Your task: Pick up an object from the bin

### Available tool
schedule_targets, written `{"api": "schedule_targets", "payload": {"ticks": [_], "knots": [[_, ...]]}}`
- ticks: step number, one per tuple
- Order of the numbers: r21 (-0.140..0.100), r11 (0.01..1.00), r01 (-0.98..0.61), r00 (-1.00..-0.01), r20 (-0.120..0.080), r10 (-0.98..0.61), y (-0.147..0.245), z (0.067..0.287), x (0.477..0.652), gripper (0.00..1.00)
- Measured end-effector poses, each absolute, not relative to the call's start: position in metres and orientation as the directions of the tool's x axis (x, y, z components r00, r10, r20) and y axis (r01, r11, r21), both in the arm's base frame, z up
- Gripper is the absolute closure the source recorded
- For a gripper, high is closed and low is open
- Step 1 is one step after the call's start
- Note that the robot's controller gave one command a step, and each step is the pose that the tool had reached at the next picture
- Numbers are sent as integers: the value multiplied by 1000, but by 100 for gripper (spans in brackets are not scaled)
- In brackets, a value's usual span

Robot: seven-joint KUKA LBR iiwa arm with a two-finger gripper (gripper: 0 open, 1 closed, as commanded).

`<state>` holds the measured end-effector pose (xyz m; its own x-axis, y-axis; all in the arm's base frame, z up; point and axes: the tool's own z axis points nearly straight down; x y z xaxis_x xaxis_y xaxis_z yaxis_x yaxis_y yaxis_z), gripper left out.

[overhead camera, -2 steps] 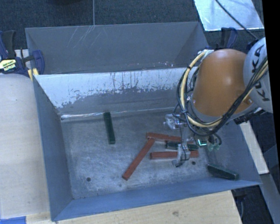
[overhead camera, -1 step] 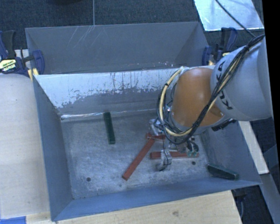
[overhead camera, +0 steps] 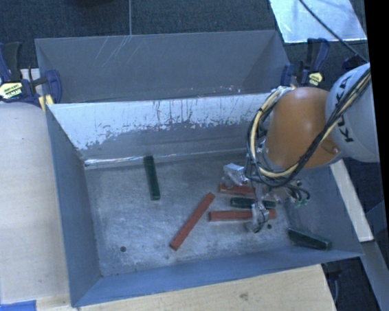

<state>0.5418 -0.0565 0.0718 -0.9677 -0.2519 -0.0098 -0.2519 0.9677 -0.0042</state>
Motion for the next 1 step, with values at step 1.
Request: {"api": "schedule_targets", "payload": {"ticks": [1], "knots": [[-2,968,-253,-967,-19,-253,-53,75,545,100]]}}
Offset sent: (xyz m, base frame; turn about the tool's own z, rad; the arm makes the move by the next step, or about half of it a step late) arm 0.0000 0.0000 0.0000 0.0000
